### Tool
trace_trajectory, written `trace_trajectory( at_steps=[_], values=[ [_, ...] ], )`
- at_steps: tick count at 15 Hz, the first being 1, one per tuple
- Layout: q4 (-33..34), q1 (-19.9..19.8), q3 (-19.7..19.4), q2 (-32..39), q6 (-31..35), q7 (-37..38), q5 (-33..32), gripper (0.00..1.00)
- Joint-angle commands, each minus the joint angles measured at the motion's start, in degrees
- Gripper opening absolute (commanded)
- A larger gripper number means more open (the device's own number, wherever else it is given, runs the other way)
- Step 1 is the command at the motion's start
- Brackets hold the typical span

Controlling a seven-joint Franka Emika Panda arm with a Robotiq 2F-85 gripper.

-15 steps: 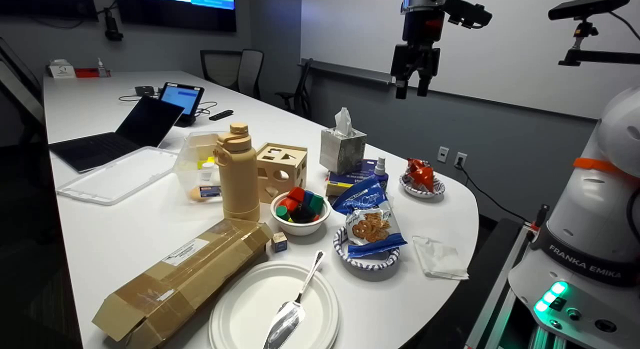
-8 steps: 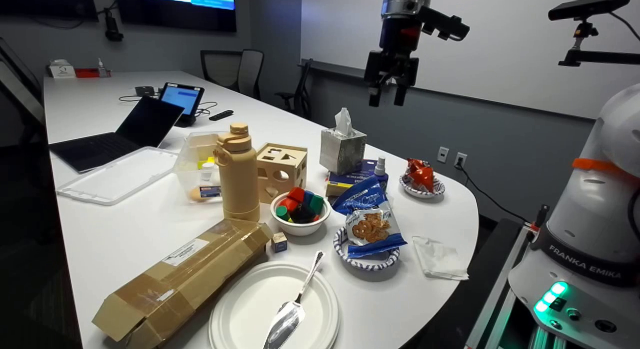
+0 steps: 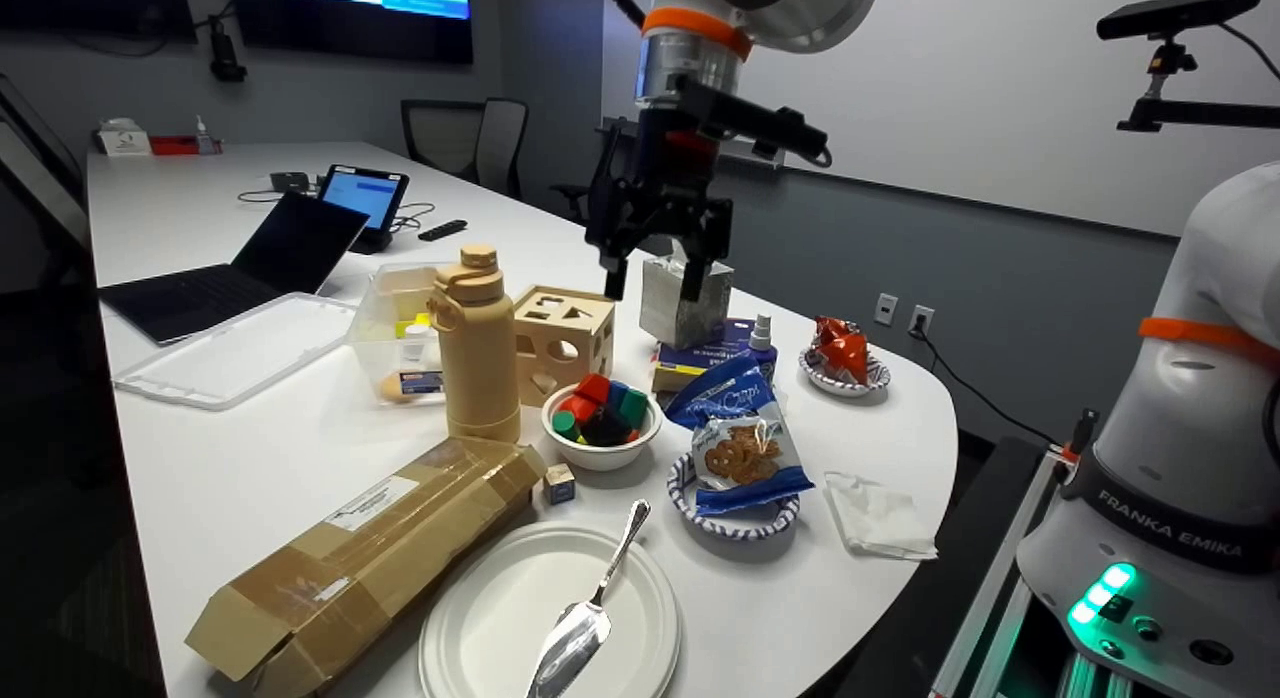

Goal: Open the lid of the cardboard box

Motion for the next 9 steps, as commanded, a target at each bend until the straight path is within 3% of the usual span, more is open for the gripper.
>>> trace_trajectory(
  at_steps=[1,5,9],
  values=[
    [4.0,2.4,0.7,9.6,8.1,1.3,8.1,1.00],
    [8.3,4.1,1.5,20.6,18.1,-0.3,15.8,1.00],
    [14.8,4.5,2.5,30.7,22.7,-0.7,18.7,1.00]
  ],
)
